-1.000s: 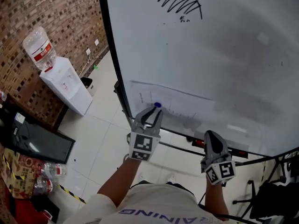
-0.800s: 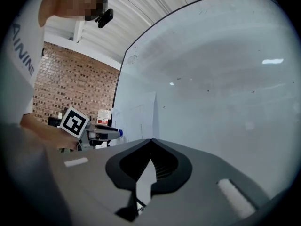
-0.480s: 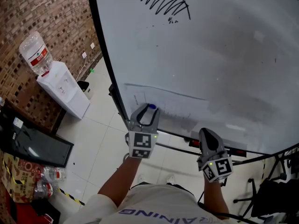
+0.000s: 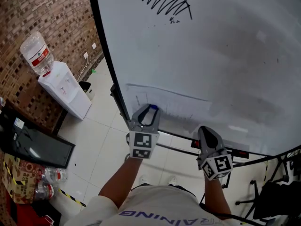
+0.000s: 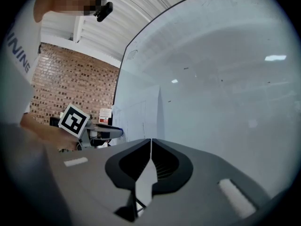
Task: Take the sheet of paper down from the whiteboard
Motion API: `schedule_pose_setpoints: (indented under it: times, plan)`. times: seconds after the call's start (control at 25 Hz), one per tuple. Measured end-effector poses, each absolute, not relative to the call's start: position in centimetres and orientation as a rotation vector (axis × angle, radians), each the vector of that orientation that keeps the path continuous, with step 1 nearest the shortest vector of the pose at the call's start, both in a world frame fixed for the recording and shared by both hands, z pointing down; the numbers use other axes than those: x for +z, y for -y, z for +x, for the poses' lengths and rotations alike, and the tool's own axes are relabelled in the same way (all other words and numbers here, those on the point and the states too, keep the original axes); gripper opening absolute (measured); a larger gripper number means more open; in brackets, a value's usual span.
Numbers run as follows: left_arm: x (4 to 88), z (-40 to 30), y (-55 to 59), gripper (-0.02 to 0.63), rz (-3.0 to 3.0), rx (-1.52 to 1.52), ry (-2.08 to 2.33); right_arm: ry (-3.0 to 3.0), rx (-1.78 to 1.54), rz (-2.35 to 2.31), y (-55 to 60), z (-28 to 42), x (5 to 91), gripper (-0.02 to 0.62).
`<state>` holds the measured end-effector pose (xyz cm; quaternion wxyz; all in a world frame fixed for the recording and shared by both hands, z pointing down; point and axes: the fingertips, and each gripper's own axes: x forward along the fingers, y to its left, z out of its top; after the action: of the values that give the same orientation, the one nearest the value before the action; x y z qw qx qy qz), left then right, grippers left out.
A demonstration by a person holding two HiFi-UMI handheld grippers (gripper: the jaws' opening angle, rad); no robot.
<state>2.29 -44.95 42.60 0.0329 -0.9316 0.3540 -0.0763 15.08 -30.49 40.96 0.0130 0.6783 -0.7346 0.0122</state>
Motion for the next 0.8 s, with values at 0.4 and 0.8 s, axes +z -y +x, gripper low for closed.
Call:
schedule_pose_setpoints:
  times: [0.4,0.8]
  plan:
    - [42.6,2.3,44.9,0.127,-2.882,-0.24,-1.077,2.27,0.133,2.08,33.0,15.2,42.3,0.158]
    - [42.8,2.2,45.1,0.127,-2.868,-0.26,-1.064,2.282,0.098,2.032,33.4,15.0,43.0,0.008]
